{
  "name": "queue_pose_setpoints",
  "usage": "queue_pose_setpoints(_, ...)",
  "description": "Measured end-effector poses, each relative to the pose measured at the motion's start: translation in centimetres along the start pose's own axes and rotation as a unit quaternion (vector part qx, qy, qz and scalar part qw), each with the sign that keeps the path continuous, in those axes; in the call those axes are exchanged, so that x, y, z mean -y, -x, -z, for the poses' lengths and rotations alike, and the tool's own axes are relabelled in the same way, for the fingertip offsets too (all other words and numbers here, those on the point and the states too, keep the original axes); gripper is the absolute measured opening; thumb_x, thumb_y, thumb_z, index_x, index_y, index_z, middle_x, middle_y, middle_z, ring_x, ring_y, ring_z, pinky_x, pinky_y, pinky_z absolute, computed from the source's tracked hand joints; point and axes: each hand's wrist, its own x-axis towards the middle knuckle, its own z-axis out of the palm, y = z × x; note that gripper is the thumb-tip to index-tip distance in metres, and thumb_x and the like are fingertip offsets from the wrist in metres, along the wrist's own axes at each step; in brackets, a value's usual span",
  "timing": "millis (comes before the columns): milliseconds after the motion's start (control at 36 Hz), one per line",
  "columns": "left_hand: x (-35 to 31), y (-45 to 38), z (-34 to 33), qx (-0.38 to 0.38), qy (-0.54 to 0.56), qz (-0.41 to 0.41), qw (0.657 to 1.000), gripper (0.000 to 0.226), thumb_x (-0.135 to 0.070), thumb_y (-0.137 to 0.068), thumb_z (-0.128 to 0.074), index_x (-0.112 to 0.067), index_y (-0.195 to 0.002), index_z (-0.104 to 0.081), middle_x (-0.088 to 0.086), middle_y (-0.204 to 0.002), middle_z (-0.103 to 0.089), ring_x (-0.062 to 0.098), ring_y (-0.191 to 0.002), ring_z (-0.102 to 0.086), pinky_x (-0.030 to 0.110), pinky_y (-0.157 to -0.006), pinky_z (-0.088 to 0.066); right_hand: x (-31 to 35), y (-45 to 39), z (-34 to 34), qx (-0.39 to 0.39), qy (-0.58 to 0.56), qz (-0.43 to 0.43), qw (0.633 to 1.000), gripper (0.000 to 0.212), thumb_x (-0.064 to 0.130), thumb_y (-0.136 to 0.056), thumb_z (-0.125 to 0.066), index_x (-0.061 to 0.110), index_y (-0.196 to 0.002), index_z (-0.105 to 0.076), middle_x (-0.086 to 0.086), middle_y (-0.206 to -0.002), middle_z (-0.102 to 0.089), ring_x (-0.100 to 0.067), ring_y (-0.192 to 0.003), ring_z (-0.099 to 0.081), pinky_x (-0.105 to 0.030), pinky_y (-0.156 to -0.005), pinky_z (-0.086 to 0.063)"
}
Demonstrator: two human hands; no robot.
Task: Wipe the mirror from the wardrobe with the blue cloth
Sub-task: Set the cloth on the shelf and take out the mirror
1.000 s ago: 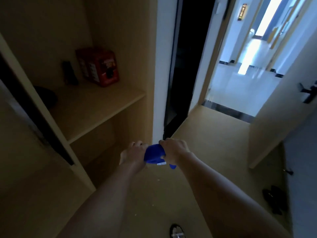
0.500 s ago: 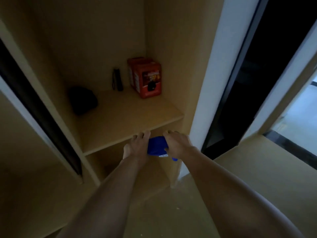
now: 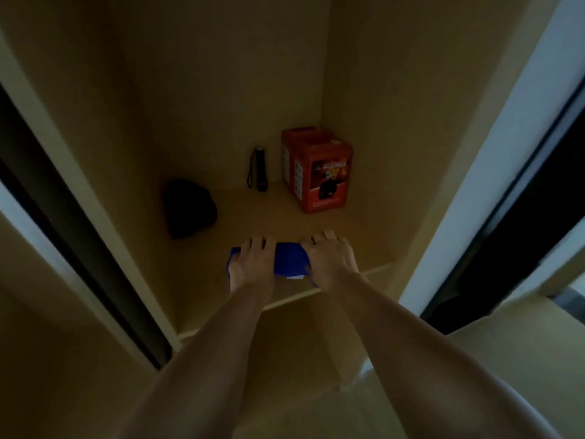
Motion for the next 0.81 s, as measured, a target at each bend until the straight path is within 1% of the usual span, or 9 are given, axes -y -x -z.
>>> queue_pose_setpoints(111,1.7,-2.3,-1.3,-0.030,-0.006,0.000,1.000,0.053,-0.008,-0.081,-0.061,-0.022,-0.126,-0.038,0.004,-0.126,-0.042,0.022,-0.117,-0.040,0.031,-0.082,-0.044,1.0,-2.8,-0.7,-0.023,0.036,-0.020,0.999,0.050,0.028,-0.090,-0.056,0.020,-0.136,-0.040,-0.007,-0.132,-0.037,-0.026,-0.119,-0.034,-0.035,-0.091,-0.034)
queue_pose_setpoints(194,2.9,-3.6,-2.7,-0.015,-0.007,0.015,1.000,0.055,-0.011,-0.080,-0.064,-0.023,-0.128,-0.039,0.006,-0.130,-0.035,0.022,-0.118,-0.036,0.030,-0.088,-0.041,1.9,-4.7,-1.9,0.011,0.018,-0.021,1.000,0.061,0.028,-0.093,-0.054,0.019,-0.146,-0.026,-0.009,-0.139,-0.035,-0.028,-0.124,-0.034,-0.035,-0.092,-0.038)
queue_pose_setpoints(278,4.1,-3.8,-4.5,0.067,-0.032,0.040,0.996,0.051,-0.021,-0.086,-0.060,-0.025,-0.132,-0.039,0.007,-0.130,-0.029,0.024,-0.119,-0.031,0.033,-0.095,-0.036,2.4,-5.6,-3.7,0.118,-0.045,-0.002,0.992,0.073,0.034,-0.094,-0.054,0.019,-0.151,-0.010,-0.008,-0.144,-0.036,-0.029,-0.128,-0.037,-0.038,-0.093,-0.042)
queue_pose_setpoints(361,4.8,-3.8,-5.8,0.153,-0.007,0.060,0.986,0.059,-0.028,-0.088,-0.056,-0.027,-0.141,-0.029,0.008,-0.139,-0.026,0.027,-0.129,-0.025,0.039,-0.104,-0.031,2.8,-5.6,-5.0,0.181,-0.050,0.006,0.982,0.072,0.045,-0.096,-0.046,0.017,-0.151,-0.009,-0.008,-0.151,-0.030,-0.028,-0.135,-0.032,-0.040,-0.098,-0.040)
queue_pose_setpoints(444,4.9,-4.1,-6.1,0.171,-0.007,0.056,0.984,0.066,-0.031,-0.087,-0.056,-0.026,-0.143,-0.024,0.007,-0.143,-0.024,0.028,-0.132,-0.025,0.041,-0.108,-0.026,3.4,-5.8,-5.4,0.192,-0.043,-0.015,0.980,0.071,0.050,-0.097,-0.037,0.017,-0.152,-0.007,-0.008,-0.155,-0.020,-0.031,-0.140,-0.022,-0.042,-0.103,-0.035)
queue_pose_setpoints(528,4.9,-4.2,-6.0,0.190,-0.009,0.051,0.980,0.075,-0.040,-0.084,-0.058,-0.027,-0.145,-0.017,0.007,-0.147,-0.019,0.028,-0.132,-0.024,0.042,-0.111,-0.021,3.9,-6.1,-5.3,0.202,-0.026,-0.023,0.979,0.070,0.050,-0.098,-0.034,0.016,-0.152,-0.005,-0.010,-0.156,-0.018,-0.034,-0.141,-0.016,-0.044,-0.108,-0.027)
queue_pose_setpoints(667,5.5,-3.6,-5.9,0.209,-0.004,0.037,0.977,0.085,-0.029,-0.080,-0.064,-0.026,-0.146,-0.010,0.008,-0.143,-0.021,0.029,-0.129,-0.027,0.041,-0.108,-0.026,4.1,-5.8,-5.0,0.190,-0.006,-0.024,0.982,0.068,0.043,-0.099,-0.037,0.014,-0.152,-0.005,-0.012,-0.154,-0.022,-0.033,-0.138,-0.022,-0.043,-0.108,-0.027)
queue_pose_setpoints(722,5.6,-3.2,-5.6,0.220,0.006,0.034,0.975,0.090,-0.034,-0.080,-0.065,-0.026,-0.148,-0.006,0.008,-0.145,-0.020,0.029,-0.130,-0.027,0.042,-0.108,-0.027,4.4,-5.3,-4.8,0.190,-0.004,-0.024,0.982,0.071,0.038,-0.098,-0.040,0.014,-0.152,-0.001,-0.013,-0.154,-0.021,-0.033,-0.137,-0.024,-0.042,-0.108,-0.029)
queue_pose_setpoints(806,5.8,-2.1,-4.9,0.239,0.026,0.032,0.970,0.089,-0.035,-0.086,-0.060,-0.026,-0.149,0.002,0.008,-0.153,-0.012,0.029,-0.137,-0.019,0.044,-0.113,-0.020,4.7,-4.5,-4.2,0.193,-0.011,-0.022,0.981,0.075,0.031,-0.096,-0.046,0.014,-0.152,0.001,-0.013,-0.155,-0.017,-0.033,-0.136,-0.025,-0.040,-0.108,-0.030)
